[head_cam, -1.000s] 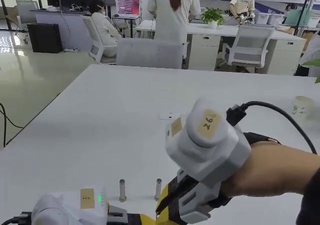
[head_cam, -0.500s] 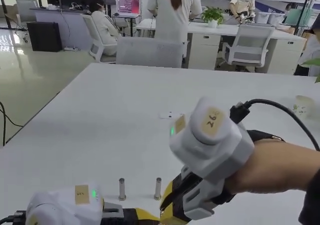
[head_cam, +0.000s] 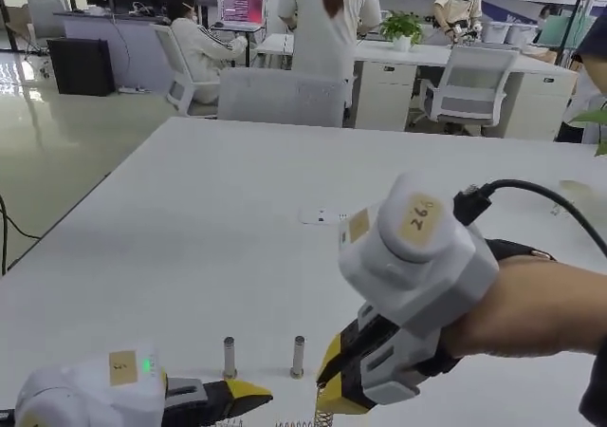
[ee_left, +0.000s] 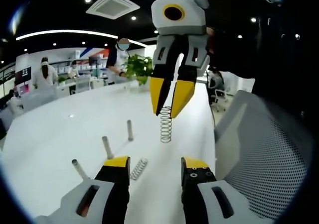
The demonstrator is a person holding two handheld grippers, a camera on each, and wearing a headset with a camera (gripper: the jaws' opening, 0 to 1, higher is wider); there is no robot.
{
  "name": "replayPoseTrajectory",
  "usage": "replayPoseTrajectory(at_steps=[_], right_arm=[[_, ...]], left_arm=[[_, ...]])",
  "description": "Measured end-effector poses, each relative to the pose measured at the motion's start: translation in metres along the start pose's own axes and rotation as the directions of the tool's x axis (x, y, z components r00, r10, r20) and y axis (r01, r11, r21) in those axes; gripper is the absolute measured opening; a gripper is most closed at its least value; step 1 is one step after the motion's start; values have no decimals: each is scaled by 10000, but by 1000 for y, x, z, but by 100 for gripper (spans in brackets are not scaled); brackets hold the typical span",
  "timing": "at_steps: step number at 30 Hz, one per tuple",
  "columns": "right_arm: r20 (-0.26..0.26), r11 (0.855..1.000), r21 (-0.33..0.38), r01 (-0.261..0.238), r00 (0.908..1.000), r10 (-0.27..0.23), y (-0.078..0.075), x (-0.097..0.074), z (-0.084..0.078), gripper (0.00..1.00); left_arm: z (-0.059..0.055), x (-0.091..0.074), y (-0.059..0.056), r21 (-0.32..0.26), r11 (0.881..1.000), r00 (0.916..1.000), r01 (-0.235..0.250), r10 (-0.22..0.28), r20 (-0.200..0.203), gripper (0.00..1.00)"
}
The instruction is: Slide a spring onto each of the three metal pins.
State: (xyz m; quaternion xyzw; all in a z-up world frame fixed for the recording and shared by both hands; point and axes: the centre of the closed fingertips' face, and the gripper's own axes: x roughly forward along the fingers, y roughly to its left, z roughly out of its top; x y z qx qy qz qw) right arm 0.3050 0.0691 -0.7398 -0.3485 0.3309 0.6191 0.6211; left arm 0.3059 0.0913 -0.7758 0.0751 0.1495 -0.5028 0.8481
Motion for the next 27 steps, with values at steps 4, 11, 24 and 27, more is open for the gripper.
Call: replayPoseTrajectory(at_steps=[4,11,24,27], right_arm=[[47,9999,108,126,9999,-126,-5,-5,-2,7],[112,9985,335,424,9990,-428,-15,-16,-6,7],[141,9925,727,982,9949,-994,-38,-34,-16,7],[171,9899,859,1131,9932,-1150,-45,-40,-19,7]], left_arm=[[-2,-7,5,-213,9995,9997,-237,239,101,39],[-7,-23,16,-634,9946,9963,-823,838,203,44],[-12,-45,33,-1049,9802,9843,-1681,1727,356,50],[-12,-48,36,-1107,9773,9818,-1807,1860,389,53]])
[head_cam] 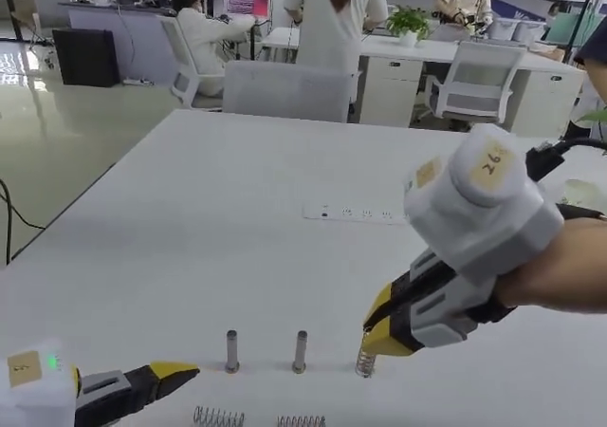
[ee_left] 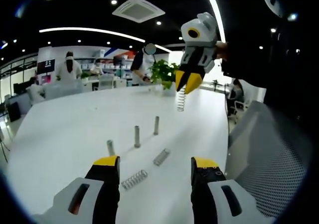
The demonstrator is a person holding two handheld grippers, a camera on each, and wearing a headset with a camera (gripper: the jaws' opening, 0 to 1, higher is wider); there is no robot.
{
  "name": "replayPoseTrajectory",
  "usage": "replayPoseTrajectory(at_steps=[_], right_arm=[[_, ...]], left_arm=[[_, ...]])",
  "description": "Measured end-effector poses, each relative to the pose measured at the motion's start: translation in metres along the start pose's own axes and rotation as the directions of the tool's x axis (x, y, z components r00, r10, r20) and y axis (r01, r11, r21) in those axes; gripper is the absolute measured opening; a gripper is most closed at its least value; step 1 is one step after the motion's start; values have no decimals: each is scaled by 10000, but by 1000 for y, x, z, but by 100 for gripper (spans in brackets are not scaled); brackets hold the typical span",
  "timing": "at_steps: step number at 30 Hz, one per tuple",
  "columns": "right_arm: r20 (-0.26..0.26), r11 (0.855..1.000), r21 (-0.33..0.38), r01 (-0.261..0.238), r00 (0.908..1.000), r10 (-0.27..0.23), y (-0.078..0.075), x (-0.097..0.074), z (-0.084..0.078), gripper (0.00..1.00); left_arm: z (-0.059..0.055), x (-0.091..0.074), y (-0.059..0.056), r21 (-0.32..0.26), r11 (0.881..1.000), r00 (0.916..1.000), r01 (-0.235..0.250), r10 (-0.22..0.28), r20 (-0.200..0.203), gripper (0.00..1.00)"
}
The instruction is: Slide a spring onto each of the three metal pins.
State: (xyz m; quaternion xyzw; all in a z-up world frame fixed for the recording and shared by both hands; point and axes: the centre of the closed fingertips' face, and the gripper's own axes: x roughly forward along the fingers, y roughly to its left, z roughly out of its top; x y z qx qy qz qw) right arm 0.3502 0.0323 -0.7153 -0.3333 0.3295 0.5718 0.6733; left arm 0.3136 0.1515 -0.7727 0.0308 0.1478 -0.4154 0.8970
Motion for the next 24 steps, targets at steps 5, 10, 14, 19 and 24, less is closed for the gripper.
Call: replayPoseTrajectory(at_steps=[5,10,14,19,24], right_arm=[[-24,9996,125,241,9997,-240,-12,-5,-4,7],[-164,9977,268,623,9979,-619,-29,-7,-10,7],[-298,9951,302,945,9952,-936,-41,-5,-14,7],[-292,9921,401,1186,9926,-1175,-53,1,-15,7],[-286,9910,516,1234,9921,-1220,-61,11,-18,7]], left_arm=[[-2,-4,3,-118,9998,9999,-155,155,29,53],[-4,-5,4,-150,9997,9998,-211,211,-34,53],[-4,-4,3,-161,9996,9997,-235,234,-22,53],[-2,-5,4,-159,9995,9996,-278,278,22,54],[-3,-6,4,-151,9993,9994,-344,344,7,54]])
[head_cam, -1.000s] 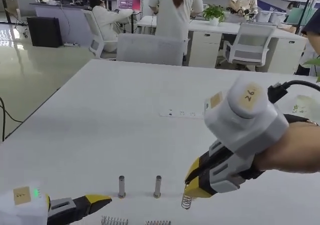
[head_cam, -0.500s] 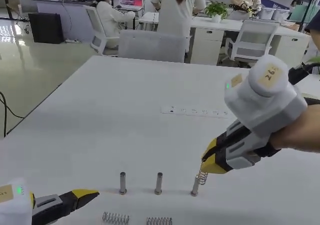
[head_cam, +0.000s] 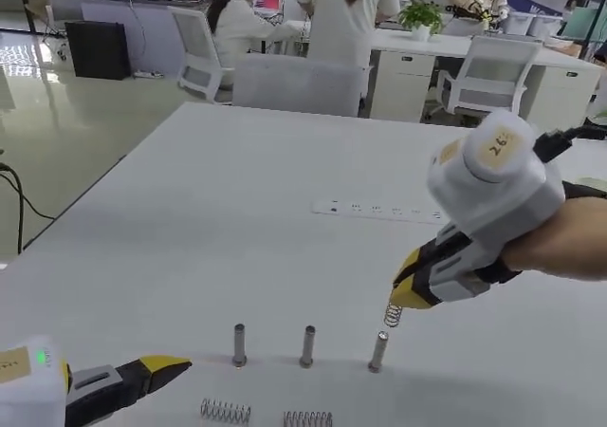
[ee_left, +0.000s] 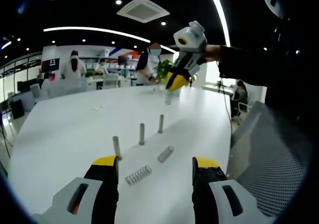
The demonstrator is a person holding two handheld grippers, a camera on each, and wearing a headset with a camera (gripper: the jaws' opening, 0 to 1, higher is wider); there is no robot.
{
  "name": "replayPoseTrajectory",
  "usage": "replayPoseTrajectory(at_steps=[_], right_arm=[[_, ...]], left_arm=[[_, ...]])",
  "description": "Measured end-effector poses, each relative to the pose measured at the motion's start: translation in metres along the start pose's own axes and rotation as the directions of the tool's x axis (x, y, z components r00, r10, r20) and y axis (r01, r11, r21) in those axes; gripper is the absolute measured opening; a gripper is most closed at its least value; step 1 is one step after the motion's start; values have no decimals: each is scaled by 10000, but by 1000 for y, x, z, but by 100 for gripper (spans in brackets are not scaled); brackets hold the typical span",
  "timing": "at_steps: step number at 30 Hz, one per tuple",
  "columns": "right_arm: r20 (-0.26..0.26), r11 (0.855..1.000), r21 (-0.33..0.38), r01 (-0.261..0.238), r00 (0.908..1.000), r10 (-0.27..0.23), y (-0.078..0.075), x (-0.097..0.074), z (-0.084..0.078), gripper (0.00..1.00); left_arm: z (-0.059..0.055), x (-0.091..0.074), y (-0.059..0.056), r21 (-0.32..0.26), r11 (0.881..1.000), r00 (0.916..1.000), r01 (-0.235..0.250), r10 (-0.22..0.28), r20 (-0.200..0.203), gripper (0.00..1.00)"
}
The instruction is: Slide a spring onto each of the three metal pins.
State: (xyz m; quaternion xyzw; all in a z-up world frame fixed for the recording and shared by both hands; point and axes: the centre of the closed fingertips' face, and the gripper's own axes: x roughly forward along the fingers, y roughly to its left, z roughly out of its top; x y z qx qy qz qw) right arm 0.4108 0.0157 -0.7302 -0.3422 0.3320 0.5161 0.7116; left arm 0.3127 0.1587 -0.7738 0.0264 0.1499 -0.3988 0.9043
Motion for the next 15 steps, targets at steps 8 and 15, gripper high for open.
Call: replayPoseTrajectory(at_steps=[8,15], right_arm=[[-182,9999,133,33,9998,-30,-8,15,-7,7],[-186,9995,316,-46,9998,52,-11,21,-11,7]], left_arm=[[-1,-1,1,-18,10000,10000,-68,68,-3,55],[-2,-2,3,-32,9999,9999,-119,119,-28,55]])
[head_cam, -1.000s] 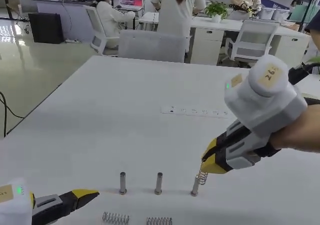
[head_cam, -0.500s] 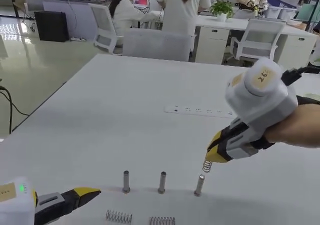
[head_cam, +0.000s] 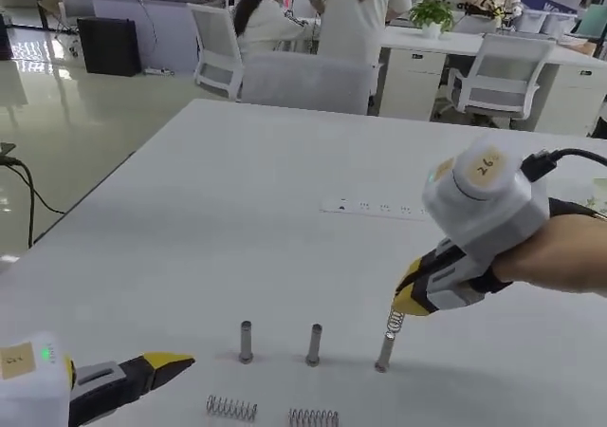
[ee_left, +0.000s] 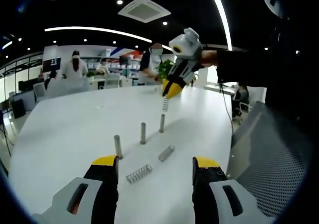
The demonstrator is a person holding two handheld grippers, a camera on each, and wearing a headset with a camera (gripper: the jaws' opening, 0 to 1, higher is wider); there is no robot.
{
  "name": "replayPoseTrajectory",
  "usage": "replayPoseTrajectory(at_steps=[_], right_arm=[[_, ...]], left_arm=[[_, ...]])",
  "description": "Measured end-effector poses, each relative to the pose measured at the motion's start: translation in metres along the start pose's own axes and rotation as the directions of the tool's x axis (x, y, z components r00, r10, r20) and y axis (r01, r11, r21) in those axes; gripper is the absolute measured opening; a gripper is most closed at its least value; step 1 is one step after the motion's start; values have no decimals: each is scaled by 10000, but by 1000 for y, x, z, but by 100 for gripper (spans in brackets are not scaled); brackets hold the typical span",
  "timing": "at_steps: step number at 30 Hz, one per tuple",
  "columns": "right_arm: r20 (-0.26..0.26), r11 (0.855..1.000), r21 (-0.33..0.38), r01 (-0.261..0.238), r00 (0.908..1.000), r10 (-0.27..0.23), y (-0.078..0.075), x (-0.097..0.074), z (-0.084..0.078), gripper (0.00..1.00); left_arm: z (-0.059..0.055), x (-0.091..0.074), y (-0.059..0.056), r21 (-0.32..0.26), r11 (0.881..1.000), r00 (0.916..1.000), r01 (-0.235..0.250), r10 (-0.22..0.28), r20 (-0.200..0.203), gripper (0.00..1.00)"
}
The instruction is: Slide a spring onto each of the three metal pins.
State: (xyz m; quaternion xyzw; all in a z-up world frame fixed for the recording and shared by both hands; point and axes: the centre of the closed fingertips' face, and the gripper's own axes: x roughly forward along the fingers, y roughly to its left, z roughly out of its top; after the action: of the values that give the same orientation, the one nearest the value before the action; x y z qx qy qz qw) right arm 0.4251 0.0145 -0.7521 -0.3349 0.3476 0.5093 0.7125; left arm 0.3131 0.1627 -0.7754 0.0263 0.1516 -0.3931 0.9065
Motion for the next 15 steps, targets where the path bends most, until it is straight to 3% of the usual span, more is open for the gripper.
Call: replayPoseTrajectory(at_steps=[15], right_arm=[[-138,10000,-1,-42,9999,42,-1,7,-5,7]], left_arm=[[-3,-1,2,-44,10000,10000,-46,46,-46,54]])
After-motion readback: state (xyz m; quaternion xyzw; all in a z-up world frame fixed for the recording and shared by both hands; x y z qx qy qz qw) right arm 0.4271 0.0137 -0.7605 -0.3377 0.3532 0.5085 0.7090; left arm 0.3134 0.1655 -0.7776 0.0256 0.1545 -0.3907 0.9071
